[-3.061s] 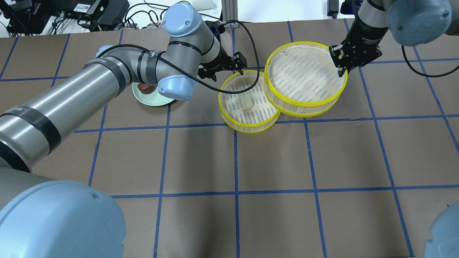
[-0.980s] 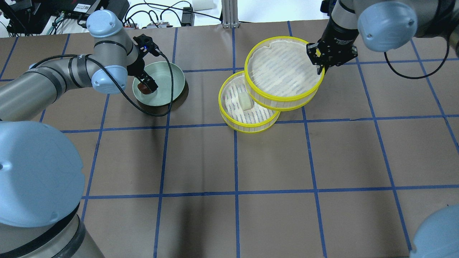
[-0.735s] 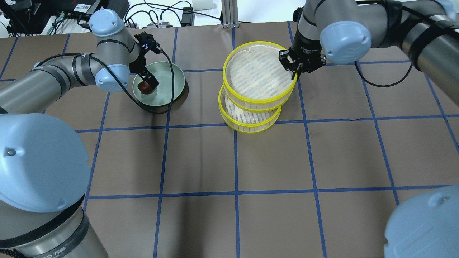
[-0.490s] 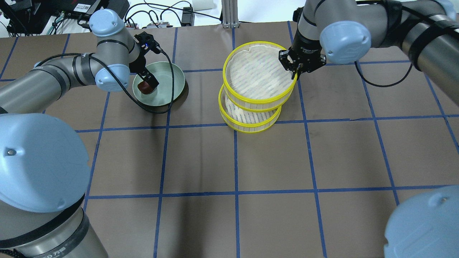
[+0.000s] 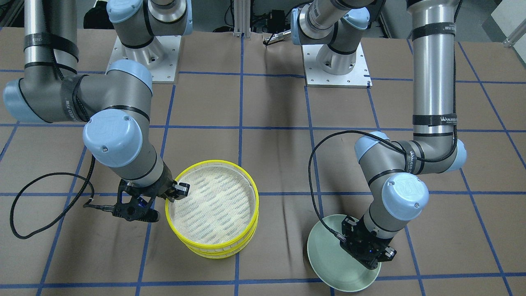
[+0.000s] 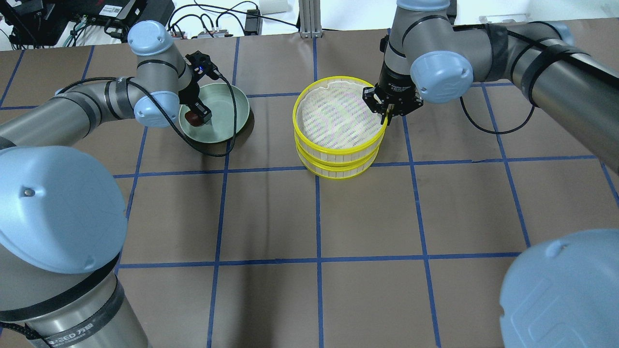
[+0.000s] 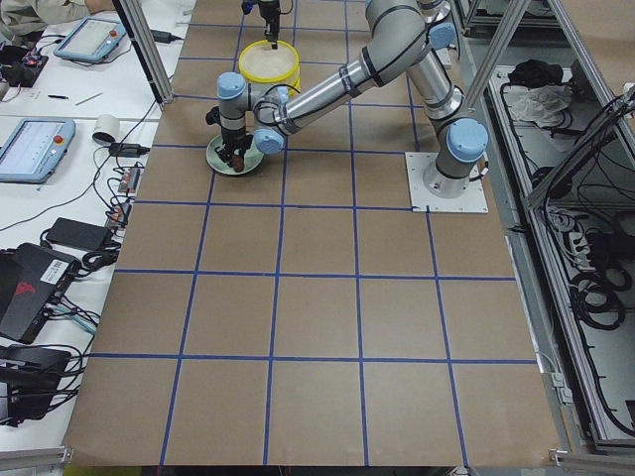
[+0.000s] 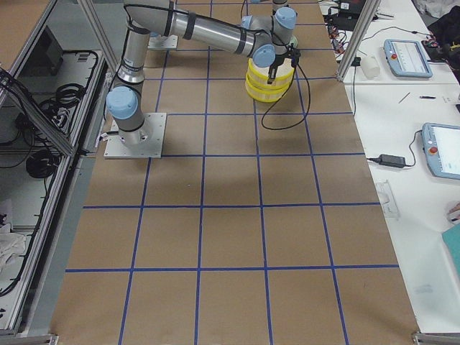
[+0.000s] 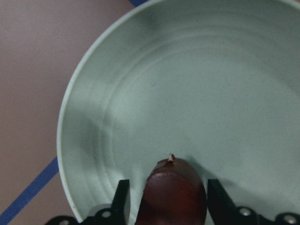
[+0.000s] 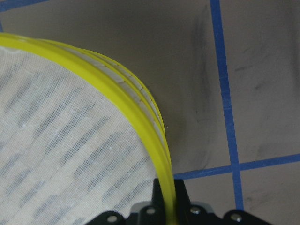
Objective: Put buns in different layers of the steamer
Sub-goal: 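Set the top tier back onto the bottom tier with the right gripper, then lift the dark brown bun off the plate with the left gripper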
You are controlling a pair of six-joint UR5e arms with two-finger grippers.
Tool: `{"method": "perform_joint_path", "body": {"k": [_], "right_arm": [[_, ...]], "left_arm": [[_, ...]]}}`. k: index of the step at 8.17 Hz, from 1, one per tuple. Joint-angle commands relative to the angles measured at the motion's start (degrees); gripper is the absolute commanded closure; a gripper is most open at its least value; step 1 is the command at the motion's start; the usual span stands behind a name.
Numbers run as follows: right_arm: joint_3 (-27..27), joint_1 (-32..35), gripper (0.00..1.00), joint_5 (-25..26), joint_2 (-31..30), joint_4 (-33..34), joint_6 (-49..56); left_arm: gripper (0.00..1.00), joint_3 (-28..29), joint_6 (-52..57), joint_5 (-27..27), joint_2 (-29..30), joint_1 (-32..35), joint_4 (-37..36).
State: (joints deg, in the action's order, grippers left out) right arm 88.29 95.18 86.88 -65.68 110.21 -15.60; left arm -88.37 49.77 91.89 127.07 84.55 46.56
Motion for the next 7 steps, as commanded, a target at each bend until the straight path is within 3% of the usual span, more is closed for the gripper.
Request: {"method": "perform_joint_path", "body": {"k": [1,7], "right_arm": [[0.3,0.0,1.00,-0.1,-0.1,0.0,0.0],[1.3,-0.1,1.00,-1.7,0.0,0.4,0.7]], "left_arm": [[1.00,0.5,-1.0,0.3,-1.4,0.0,0.1],[1.00,0.4,-18.7,-0.7,-7.4,0.4,3.4]]}}
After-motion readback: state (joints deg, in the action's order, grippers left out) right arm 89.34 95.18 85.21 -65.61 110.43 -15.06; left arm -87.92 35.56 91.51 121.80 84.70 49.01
